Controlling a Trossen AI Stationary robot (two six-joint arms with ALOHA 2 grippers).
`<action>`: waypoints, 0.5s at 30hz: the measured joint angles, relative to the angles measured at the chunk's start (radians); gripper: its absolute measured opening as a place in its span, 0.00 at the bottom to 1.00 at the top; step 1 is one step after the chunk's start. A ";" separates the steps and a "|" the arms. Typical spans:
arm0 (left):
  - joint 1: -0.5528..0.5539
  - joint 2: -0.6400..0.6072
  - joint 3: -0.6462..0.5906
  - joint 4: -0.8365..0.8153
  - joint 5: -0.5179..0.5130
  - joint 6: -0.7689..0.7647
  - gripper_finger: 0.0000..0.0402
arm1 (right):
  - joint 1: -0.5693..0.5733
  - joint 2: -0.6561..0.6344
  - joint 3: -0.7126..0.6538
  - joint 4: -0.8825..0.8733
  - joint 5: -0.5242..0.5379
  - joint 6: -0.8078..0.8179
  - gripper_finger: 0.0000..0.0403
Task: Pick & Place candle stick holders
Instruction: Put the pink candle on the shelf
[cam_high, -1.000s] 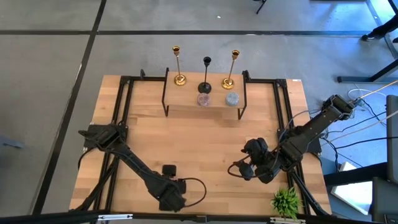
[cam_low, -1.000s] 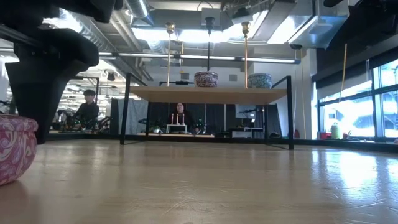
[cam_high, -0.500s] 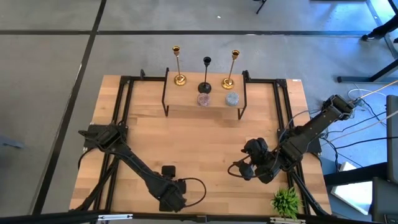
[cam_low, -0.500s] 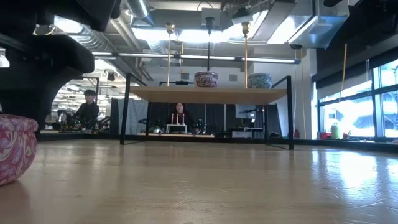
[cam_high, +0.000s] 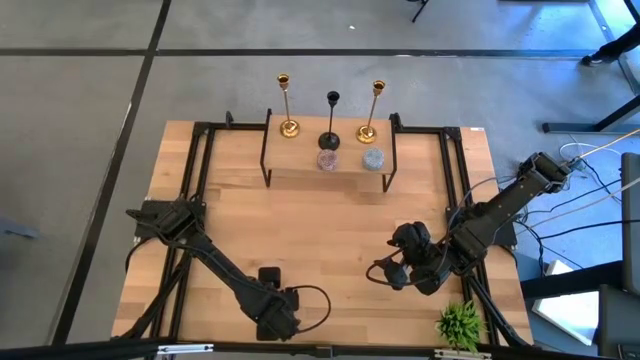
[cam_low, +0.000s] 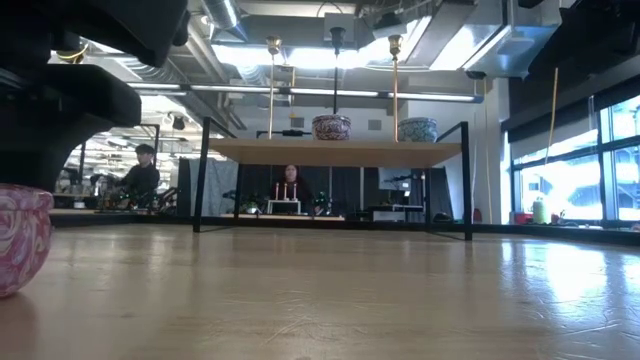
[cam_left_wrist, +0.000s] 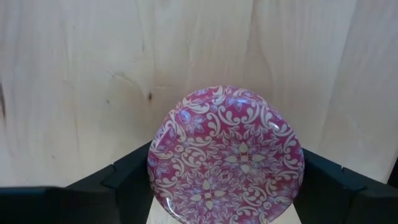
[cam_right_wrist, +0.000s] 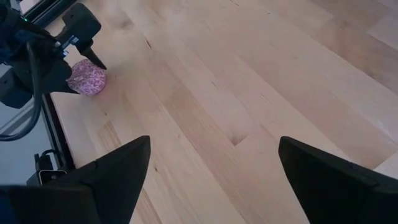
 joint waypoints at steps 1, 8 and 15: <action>0.000 0.000 0.000 0.000 -0.004 -0.004 0.72 | 0.000 0.000 0.000 0.000 0.000 0.000 0.89; 0.028 -0.019 0.000 -0.055 -0.043 -0.045 0.72 | 0.000 0.000 0.000 0.000 0.001 0.000 0.89; 0.138 -0.130 0.000 -0.158 -0.140 -0.043 0.72 | 0.000 0.000 0.000 0.001 0.003 -0.007 0.89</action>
